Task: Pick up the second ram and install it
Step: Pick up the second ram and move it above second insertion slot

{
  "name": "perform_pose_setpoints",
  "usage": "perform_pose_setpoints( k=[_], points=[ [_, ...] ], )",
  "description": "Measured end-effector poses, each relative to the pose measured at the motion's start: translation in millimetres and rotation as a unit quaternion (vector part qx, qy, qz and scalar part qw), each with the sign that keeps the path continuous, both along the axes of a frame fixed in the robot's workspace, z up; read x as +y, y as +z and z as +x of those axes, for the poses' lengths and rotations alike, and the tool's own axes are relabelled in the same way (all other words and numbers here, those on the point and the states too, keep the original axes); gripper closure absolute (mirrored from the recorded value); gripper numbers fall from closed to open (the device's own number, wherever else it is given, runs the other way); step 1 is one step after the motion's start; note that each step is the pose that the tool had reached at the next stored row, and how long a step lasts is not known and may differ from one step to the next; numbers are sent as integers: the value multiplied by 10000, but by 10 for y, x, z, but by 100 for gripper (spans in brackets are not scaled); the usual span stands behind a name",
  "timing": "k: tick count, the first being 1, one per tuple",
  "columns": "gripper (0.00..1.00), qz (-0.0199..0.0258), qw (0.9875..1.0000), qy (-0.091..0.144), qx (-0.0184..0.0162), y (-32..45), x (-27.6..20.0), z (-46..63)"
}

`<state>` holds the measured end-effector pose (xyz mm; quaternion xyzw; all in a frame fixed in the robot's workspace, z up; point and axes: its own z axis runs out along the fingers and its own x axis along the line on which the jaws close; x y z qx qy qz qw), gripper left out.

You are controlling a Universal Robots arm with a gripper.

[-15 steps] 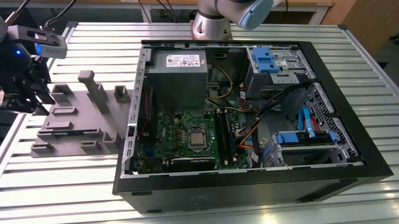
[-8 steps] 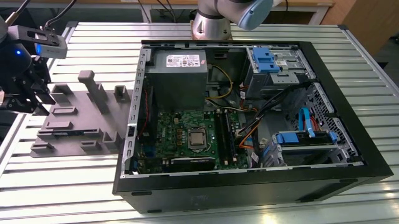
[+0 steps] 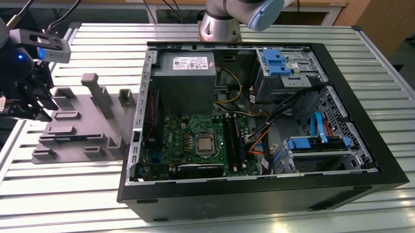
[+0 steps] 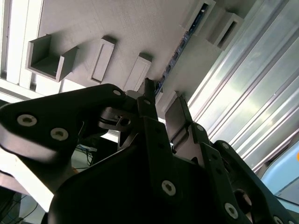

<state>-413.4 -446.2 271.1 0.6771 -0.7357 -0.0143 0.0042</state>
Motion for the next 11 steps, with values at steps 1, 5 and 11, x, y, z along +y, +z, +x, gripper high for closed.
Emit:
perform_pose_setpoints(
  k=[1, 5, 11],
  points=[
    [63, 1, 10000, -1, -1, -16, -2, 0],
    [63, 1, 10000, 6, 0, -87, -11, 0],
    [63, 0, 10000, 20, -2, -188, -22, 0]
  ],
)
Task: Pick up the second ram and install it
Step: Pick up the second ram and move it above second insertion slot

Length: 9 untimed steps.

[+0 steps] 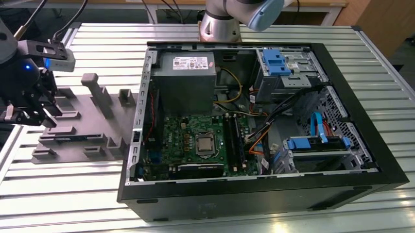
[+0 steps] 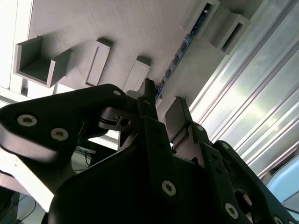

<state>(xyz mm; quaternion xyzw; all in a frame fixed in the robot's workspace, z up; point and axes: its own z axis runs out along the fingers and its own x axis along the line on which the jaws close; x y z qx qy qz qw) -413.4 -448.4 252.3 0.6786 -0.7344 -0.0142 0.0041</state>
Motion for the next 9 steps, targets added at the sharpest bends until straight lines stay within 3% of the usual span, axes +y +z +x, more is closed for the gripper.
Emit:
perform_pose_setpoints(
  k=[9],
  points=[
    [63, 0, 10000, 20, -14, -118, -38, -1]
  ],
)
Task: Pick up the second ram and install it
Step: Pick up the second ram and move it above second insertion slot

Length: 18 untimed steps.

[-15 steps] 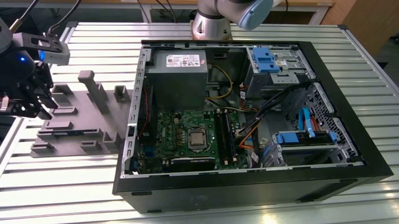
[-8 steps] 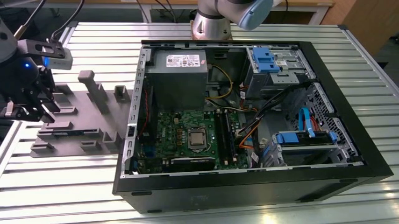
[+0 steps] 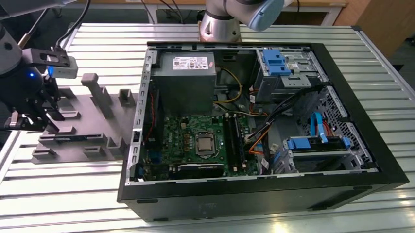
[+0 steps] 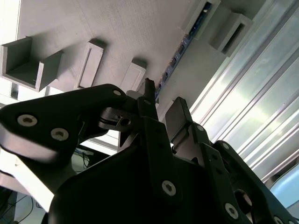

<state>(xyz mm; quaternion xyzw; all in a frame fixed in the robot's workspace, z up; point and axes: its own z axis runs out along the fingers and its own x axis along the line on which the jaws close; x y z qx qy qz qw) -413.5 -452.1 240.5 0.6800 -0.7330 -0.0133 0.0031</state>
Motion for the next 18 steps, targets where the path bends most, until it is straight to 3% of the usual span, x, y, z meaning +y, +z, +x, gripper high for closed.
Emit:
perform_pose_setpoints(
  k=[18],
  points=[
    [63, -1, 10000, 17, -7, -204, -44, 0]
  ],
)
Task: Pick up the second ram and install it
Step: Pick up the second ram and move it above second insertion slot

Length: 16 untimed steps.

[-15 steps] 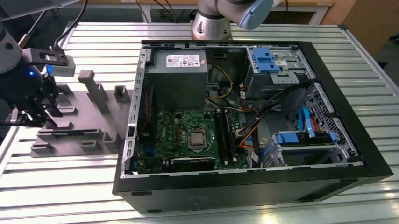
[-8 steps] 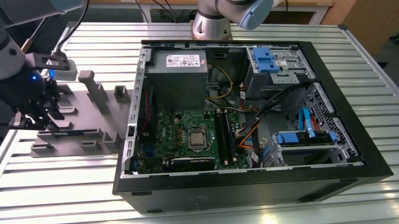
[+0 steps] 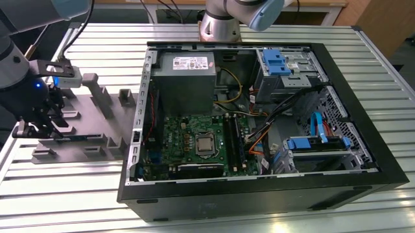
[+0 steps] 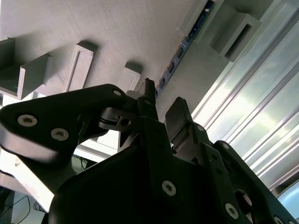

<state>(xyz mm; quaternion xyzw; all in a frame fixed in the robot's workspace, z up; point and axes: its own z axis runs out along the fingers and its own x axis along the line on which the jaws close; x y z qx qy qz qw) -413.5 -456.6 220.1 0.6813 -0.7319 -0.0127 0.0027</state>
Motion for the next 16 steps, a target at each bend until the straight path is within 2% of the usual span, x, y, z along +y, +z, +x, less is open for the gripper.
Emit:
perform_pose_setpoints(
  k=[5, 16],
  points=[
    [63, 2, 10000, 0, -2, -9, 0, 1],
    [63, 1, 10000, 0, -5, -130, -3, 1]
  ],
)
